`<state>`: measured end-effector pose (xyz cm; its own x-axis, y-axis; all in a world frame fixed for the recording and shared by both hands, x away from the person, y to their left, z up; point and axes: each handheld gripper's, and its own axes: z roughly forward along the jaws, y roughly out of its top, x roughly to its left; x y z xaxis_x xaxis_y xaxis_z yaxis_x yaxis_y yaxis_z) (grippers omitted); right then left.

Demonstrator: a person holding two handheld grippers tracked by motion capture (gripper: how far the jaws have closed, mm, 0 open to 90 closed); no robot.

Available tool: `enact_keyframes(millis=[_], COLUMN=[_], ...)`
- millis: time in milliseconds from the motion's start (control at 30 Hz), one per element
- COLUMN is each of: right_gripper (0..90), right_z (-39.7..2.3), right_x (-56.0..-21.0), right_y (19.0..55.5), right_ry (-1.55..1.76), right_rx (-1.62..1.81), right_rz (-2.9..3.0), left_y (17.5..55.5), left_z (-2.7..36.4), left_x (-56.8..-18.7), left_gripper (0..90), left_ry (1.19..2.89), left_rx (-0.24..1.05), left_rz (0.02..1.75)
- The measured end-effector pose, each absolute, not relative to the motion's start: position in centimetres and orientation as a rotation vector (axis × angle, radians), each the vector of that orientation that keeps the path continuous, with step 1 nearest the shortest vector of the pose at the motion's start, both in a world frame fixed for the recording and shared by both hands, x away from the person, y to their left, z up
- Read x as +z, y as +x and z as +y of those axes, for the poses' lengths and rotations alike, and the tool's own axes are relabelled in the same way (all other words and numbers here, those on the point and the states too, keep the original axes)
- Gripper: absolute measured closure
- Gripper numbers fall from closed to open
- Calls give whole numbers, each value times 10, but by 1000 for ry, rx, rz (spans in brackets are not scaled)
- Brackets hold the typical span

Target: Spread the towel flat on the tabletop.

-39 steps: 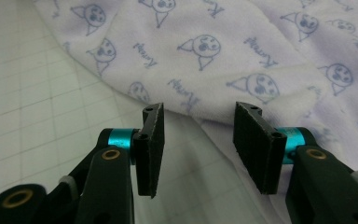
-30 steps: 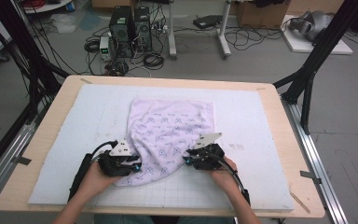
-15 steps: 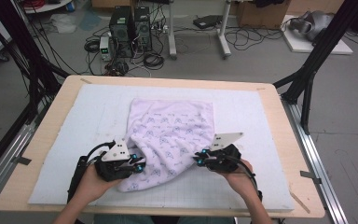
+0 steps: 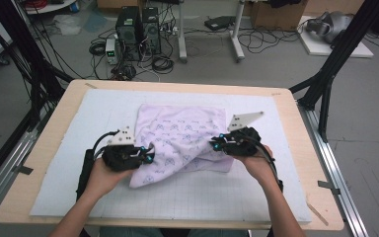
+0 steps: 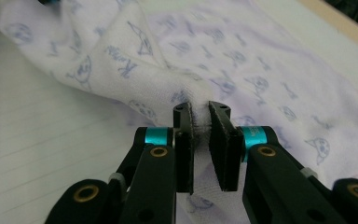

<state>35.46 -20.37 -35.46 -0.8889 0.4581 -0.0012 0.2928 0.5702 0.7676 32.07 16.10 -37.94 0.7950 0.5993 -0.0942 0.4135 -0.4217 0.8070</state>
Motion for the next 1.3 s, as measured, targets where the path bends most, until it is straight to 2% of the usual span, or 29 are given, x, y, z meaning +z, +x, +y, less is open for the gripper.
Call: enact_keyframes(millis=[67,133,267,367,500,700,867,933,1033,1100,1167,1233,1300], right_gripper=[805,803,783,704,628,607,566,560,536,540,601,676,759], right_z=[-196,-190,-179,-176,-180,-186,-171,-163,-153,-148,-146,-147,-150], right_x=[-371,-387,-411,-416,-402,-380,-395,-403,-416,-424,-431,-435,-435], right_y=[375,391,410,412,400,356,329,325,326,330,333,336,338], right_ry=[698,749,830,847,809,666,552,518,516,524,539,555,553], right_rx=[1179,1133,1076,1054,1095,1248,1210,1202,1134,1093,1094,1110,1134], right_rz=[2638,2659,2685,2684,2634,2571,2662,2681,2718,2741,2739,2725,2718], left_y=[338,352,373,375,365,338,316,311,308,309,312,314,315], left_z=[164,166,171,173,183,200,202,201,199,197,195,193,195], left_x=[-390,-400,-419,-419,-406,-386,-395,-405,-417,-424,-429,-430,-429], left_gripper=[779,777,765,714,591,490,433,416,399,400,431,585,695], left_ry=[2061,2085,2074,2061,2033,2015,2075,2094,2146,2167,2181,2200,2190], left_rx=[218,241,208,223,259,310,283,210,186,179,190,234,250], left_rz=[821,868,972,980,968,891,814,784,755,764,774,771,780])
